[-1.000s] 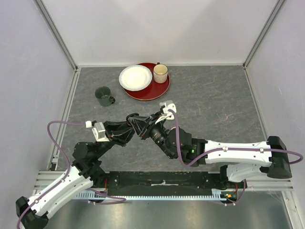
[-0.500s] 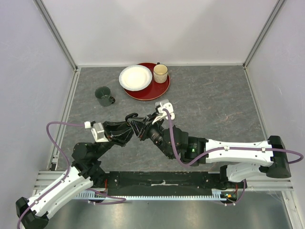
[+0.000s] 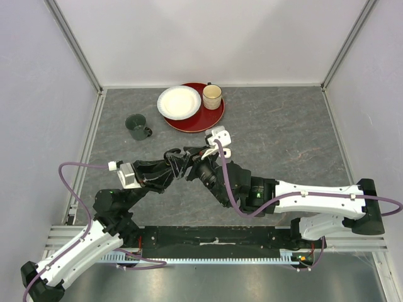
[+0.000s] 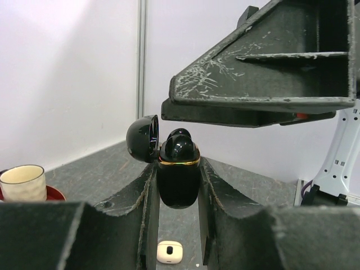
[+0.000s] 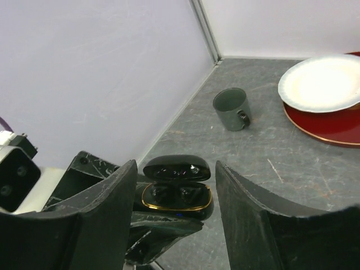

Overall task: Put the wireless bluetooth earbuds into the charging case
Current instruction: Place the earbud in the charging case, then close the charging case.

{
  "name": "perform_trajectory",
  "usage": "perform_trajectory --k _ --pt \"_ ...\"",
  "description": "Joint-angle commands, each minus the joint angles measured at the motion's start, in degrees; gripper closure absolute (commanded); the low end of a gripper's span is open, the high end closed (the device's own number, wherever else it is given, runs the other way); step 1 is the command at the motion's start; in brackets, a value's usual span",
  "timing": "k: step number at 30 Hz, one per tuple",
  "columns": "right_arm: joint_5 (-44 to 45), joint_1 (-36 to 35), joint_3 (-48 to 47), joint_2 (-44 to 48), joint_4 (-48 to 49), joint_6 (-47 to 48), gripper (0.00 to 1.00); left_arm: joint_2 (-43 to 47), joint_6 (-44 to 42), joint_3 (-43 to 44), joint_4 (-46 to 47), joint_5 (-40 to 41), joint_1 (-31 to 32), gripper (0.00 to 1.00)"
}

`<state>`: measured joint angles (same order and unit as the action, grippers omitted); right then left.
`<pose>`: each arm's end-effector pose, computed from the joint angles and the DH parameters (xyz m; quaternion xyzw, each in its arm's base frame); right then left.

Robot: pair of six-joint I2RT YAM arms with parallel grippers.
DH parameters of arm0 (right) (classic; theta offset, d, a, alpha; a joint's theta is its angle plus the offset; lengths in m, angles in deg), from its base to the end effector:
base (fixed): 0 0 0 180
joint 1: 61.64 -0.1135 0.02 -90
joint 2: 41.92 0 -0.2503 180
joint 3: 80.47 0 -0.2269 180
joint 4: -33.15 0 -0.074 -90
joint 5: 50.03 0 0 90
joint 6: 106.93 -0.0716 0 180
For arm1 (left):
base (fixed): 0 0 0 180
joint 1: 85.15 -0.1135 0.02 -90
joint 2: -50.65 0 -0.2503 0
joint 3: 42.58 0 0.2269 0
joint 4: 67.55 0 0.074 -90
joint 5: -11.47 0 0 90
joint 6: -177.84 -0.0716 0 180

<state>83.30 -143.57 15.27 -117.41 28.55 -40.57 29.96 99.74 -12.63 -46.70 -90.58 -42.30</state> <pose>0.0918 0.2973 0.3996 -0.0721 0.6844 0.3900 0.6118 0.0883 -0.1023 0.3107 0.2201 0.4541 -0.4428 0.7411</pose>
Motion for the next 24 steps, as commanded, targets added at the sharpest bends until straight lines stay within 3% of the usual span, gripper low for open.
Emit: perform_trajectory --k 1,8,12,17,20,24 --pt "2.3 0.2 -3.8 1.6 0.0 3.9 0.35 0.7 -1.0 1.9 3.6 0.6 0.1 0.98" --pt "3.2 0.2 -3.8 4.6 2.0 6.3 0.30 0.2 -0.9 1.9 3.0 0.1 0.1 0.98" --pt "5.4 0.5 -2.6 6.4 1.3 6.1 0.23 0.0 -1.0 2.4 1.5 -0.6 0.1 0.98" --pt "5.5 3.7 -5.9 6.2 -9.9 1.7 0.18 -0.8 -0.2 3.0 1.2 -2.9 0.0 0.98" --pt "-1.6 9.9 -10.1 4.5 -20.9 -3.2 0.17 -1.5 0.2 3.4 0.6 -4.9 0.1 0.98" --pt "-19.2 18.2 -13.2 2.3 -28.0 -9.8 0.17 -3.1 0.5 4.5 -0.4 -7.6 0.1 0.98"
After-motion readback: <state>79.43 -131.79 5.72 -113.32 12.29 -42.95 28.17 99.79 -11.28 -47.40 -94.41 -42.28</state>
